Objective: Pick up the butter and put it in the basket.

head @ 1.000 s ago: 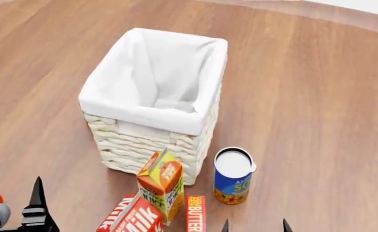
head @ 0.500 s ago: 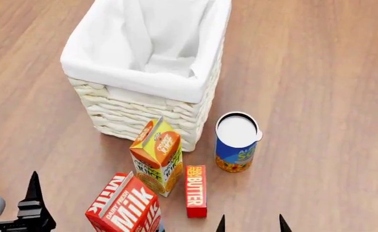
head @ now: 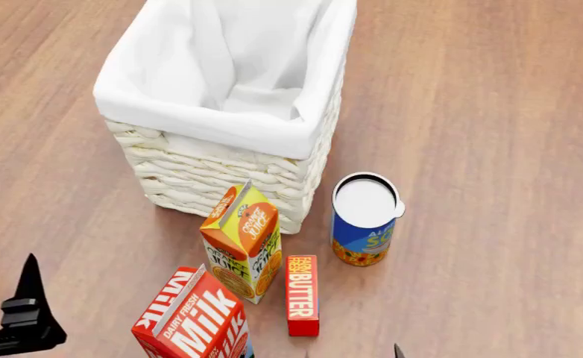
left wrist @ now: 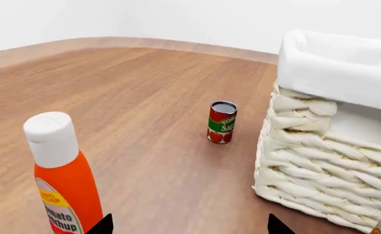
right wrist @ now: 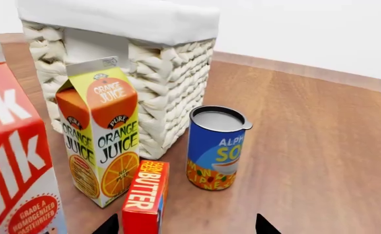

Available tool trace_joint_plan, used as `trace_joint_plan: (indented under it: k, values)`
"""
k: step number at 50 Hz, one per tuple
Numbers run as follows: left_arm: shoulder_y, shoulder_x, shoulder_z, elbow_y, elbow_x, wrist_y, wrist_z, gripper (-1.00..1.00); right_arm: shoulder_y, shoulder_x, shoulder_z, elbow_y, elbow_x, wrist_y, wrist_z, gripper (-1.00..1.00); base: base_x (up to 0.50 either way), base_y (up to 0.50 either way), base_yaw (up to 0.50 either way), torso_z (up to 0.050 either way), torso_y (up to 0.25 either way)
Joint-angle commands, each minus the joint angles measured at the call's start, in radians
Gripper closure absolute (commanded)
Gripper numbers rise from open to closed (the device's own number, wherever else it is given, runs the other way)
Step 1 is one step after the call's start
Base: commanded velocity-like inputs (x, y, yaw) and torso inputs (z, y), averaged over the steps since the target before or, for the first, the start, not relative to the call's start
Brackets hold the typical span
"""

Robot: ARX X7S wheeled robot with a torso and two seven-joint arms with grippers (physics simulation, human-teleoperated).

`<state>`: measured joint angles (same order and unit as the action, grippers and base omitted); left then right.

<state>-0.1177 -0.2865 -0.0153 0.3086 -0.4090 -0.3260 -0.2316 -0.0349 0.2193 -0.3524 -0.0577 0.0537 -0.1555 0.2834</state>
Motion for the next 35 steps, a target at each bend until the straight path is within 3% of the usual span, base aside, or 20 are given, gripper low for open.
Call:
trace_joint_plan:
  k: [1, 15, 35]
  values:
    - [0.003, -0.013, -0.004, 0.022, -0.012, -0.017, -0.007, -1.00, -0.037, -0.005, -0.015, 0.048, -0.005, -0.116, 0.012, -1.00, 0.00, 0.00, 0.00, 0.000, 0.000]
    - [0.009, -0.023, 0.007, 0.012, -0.006, -0.005, 0.001, -1.00, 0.026, -0.047, -0.045, 0.292, 0.089, -0.405, -0.088, -1.00, 0.00, 0.00, 0.00, 0.000, 0.000]
    - [0.024, -0.037, -0.009, 0.042, -0.032, -0.014, -0.010, -1.00, 0.113, -0.061, -0.058, 0.340, 0.058, -0.372, -0.069, -1.00, 0.00, 0.00, 0.00, 0.000, 0.000]
